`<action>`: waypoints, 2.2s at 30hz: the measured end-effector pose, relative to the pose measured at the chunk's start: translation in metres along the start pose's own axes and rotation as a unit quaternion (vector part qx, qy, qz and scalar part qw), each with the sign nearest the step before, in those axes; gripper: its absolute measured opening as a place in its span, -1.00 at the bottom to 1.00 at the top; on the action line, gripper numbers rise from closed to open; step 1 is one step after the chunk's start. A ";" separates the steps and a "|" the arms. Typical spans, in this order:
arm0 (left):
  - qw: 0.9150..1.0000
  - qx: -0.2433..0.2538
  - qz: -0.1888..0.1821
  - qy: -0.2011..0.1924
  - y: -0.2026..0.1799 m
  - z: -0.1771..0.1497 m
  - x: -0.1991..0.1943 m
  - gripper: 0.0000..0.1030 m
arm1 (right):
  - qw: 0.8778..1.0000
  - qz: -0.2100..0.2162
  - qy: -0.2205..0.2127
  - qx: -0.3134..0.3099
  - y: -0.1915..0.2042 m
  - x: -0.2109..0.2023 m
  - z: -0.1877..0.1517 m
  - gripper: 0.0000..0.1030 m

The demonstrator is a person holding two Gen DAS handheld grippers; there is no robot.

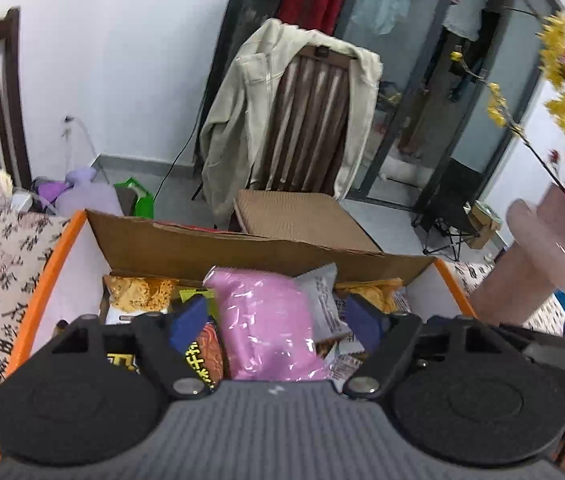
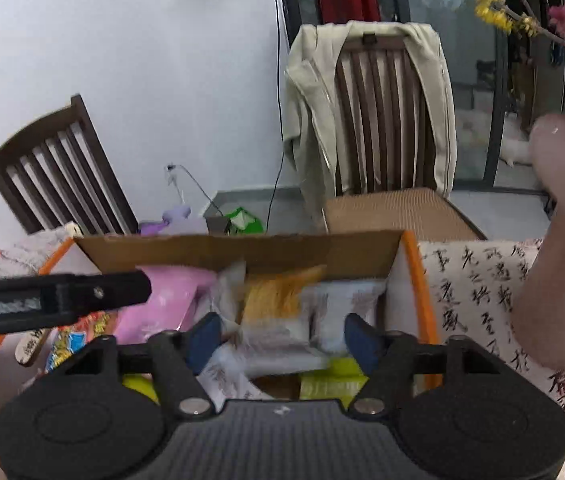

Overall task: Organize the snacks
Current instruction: 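Carry both packets into the orange box and open both tools, then move both tools back over the last snacks on the table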

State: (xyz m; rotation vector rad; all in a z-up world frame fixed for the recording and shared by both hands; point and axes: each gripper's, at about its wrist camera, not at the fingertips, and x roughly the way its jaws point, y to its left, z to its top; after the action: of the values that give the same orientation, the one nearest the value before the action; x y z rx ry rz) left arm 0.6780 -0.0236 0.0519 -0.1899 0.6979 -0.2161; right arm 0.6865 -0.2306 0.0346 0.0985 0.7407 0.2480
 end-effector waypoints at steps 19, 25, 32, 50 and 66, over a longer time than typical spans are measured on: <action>0.991 0.085 0.097 -0.043 0.025 -0.026 -0.139 0.82 | 0.995 -0.067 -0.054 -0.058 -0.022 -0.124 -0.026 0.77; 0.989 0.079 0.109 -0.057 0.028 -0.038 -0.192 0.85 | 0.996 -0.055 -0.063 -0.017 -0.034 -0.165 -0.049 0.78; 0.989 0.092 0.088 -0.073 0.009 -0.074 -0.258 0.95 | 0.994 -0.038 -0.096 -0.029 -0.011 -0.217 -0.077 0.80; 0.996 0.000 0.057 -0.072 0.028 -0.256 -0.392 1.00 | 0.989 0.071 -0.109 -0.064 0.063 -0.327 -0.248 0.94; 0.993 -0.032 0.104 -0.039 0.056 -0.286 -0.387 1.00 | 0.995 0.063 -0.066 -0.037 0.063 -0.341 -0.327 0.95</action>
State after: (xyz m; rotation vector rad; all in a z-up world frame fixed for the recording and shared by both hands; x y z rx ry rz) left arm 0.2101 0.1016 0.0616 -0.1849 0.6433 0.0126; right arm 0.2105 -0.2573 0.0291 0.0906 0.5941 0.3851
